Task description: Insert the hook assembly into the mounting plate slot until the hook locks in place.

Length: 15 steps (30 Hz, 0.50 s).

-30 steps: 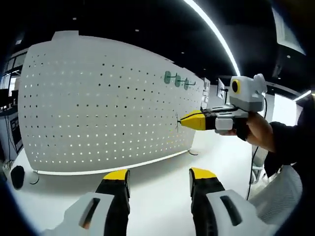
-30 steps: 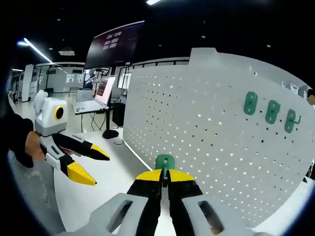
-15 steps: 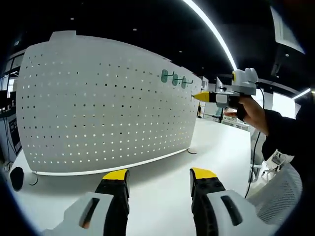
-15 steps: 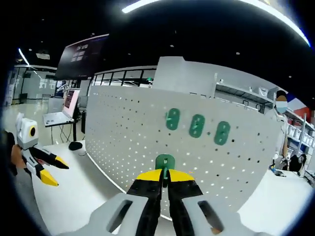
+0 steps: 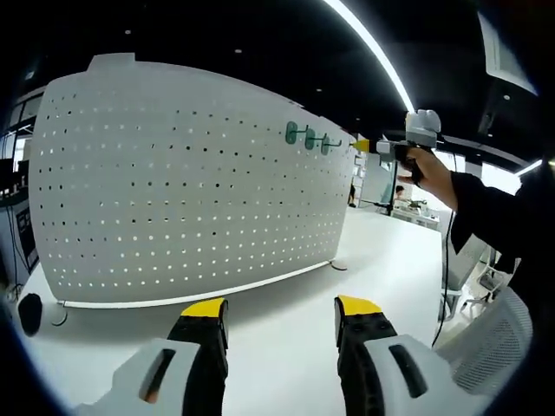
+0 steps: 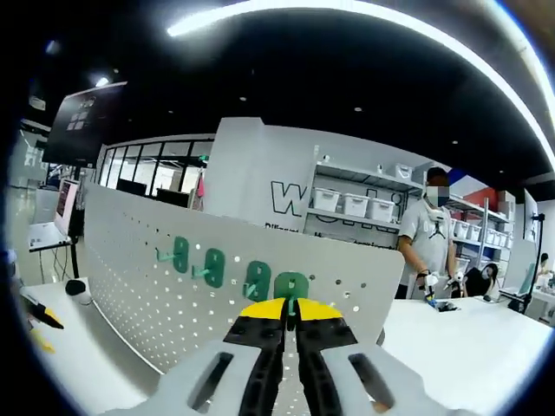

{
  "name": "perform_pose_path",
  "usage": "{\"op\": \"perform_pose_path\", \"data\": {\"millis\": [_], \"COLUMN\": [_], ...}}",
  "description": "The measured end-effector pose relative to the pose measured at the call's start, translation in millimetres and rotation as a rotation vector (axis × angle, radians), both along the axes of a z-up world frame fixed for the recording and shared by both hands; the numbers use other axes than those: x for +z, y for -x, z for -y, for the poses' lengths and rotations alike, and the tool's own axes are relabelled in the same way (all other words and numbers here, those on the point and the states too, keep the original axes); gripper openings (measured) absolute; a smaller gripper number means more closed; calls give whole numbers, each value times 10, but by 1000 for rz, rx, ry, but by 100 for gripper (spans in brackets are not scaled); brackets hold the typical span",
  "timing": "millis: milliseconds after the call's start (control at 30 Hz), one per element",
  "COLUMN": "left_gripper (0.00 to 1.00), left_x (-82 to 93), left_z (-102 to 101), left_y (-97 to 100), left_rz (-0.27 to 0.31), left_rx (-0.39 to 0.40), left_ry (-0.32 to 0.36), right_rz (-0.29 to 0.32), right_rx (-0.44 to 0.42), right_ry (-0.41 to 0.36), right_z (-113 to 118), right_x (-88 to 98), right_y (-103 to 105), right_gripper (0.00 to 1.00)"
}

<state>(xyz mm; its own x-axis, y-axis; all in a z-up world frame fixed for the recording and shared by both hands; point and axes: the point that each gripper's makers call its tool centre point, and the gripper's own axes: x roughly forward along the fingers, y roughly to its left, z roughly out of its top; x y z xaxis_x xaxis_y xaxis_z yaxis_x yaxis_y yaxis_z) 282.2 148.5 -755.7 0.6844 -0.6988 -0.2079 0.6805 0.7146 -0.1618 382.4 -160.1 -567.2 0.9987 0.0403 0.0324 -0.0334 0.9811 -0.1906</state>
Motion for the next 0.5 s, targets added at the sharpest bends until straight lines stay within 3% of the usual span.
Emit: {"op": "perform_pose_path", "data": {"millis": [500], "left_gripper": [50], "left_x": [-17], "left_z": [-29], "left_y": [-6], "left_rz": [-6], "left_rx": [8], "left_ry": [1], "right_rz": [-13], "right_rx": [-35], "right_ry": [-24], "right_z": [99], "right_x": [-49], "right_y": [-234], "right_gripper": [1]}}
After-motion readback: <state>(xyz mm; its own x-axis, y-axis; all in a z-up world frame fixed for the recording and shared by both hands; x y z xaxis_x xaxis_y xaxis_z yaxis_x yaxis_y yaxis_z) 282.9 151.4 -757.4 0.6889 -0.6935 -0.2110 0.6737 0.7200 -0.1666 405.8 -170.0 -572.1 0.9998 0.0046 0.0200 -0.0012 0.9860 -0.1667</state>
